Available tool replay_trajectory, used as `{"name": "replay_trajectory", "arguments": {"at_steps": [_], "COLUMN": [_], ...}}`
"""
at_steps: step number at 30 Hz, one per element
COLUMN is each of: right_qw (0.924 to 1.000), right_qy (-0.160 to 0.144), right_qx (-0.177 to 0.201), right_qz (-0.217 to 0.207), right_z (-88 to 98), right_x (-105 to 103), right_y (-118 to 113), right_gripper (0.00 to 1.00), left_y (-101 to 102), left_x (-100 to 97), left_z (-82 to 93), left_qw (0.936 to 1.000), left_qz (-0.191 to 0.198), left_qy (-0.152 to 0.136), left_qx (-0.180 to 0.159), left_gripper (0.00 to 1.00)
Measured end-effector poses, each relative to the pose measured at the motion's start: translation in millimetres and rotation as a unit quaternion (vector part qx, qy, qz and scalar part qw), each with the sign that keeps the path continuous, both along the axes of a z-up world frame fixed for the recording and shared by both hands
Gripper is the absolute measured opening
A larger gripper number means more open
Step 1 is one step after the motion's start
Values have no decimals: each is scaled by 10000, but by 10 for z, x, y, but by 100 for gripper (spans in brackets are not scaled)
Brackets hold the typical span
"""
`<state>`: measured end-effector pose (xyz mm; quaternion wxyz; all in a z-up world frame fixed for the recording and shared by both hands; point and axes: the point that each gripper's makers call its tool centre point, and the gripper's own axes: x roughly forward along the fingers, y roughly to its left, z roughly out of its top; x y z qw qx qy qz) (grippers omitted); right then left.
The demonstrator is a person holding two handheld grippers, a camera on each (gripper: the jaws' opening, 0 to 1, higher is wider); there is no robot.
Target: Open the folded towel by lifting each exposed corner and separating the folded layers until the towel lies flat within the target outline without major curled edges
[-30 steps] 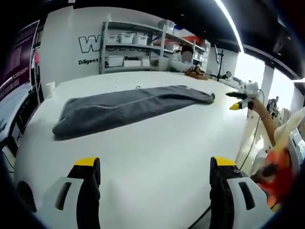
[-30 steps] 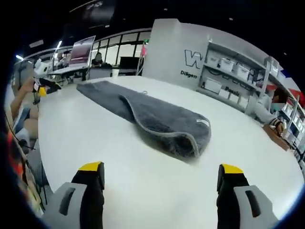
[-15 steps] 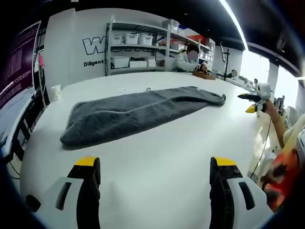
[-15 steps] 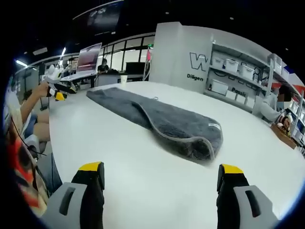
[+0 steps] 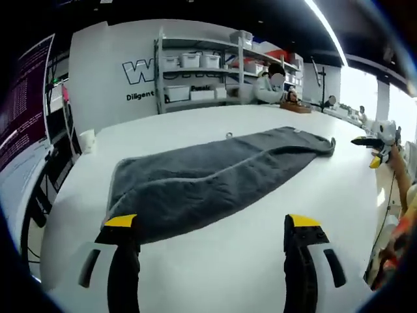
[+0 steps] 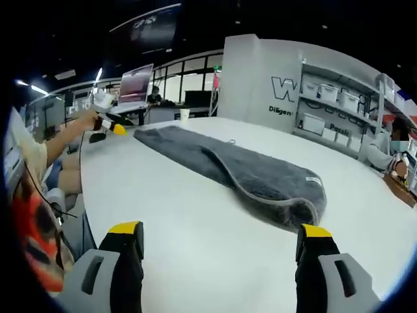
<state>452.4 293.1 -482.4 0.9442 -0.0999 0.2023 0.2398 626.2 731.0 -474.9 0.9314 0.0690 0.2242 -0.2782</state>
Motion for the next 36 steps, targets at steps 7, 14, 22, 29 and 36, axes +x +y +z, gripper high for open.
{"name": "replay_trajectory", "arguments": {"at_steps": [7, 14, 22, 29, 36], "right_qw": [9999, 10000, 9999, 9999, 9999], "right_qy": [-14, -5, 7, 25, 63], "right_qx": [-107, -46, 37, 53, 54], "right_qz": [84, -37, -104, -113, -143], "right_z": [14, -9, -46, -61, -94], "right_x": [-41, -37, -31, -46, -65], "right_y": [46, -9, -45, -59, -82], "right_gripper": [95, 91, 87, 87, 86], "left_y": [108, 238, 345, 334, 348], "left_x": [373, 710, 1000, 1049, 1039], "left_z": [-65, -192, -200, -395, -472], "left_qw": [9994, 9974, 9952, 9950, 9945], "left_qz": [323, 720, 976, 946, 1006], "left_qy": [-52, -36, 24, 303, 293], "left_qx": [-89, 12, -117, -58, -47], "left_gripper": [76, 64, 48, 40, 29]}}
